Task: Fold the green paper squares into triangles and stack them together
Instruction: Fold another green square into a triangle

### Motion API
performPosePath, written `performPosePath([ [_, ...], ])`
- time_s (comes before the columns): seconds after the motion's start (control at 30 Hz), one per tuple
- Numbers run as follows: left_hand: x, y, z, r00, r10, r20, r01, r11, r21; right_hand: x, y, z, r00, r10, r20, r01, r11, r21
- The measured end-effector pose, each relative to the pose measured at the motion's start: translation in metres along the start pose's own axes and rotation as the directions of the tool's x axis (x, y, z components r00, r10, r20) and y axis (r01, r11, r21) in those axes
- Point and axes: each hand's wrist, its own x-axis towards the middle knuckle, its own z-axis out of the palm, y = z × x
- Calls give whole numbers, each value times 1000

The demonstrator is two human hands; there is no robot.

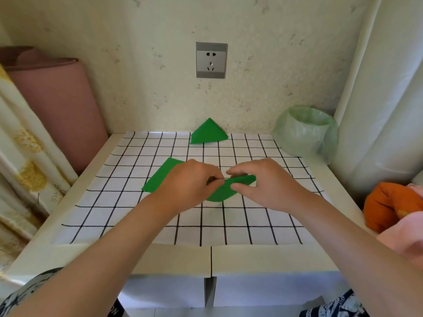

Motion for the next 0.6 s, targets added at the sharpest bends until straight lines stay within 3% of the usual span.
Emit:
performPosePath([
  [0.13,1,8,-6,1000,-8,-27,8,1000,-3,6,-14,2,990,-86,-116,75,993,-94],
  [0.6,2,0,-18,996,-90,-4,90,996,-2,15,-21,-1,985,-12,-171,-17,986,-168],
])
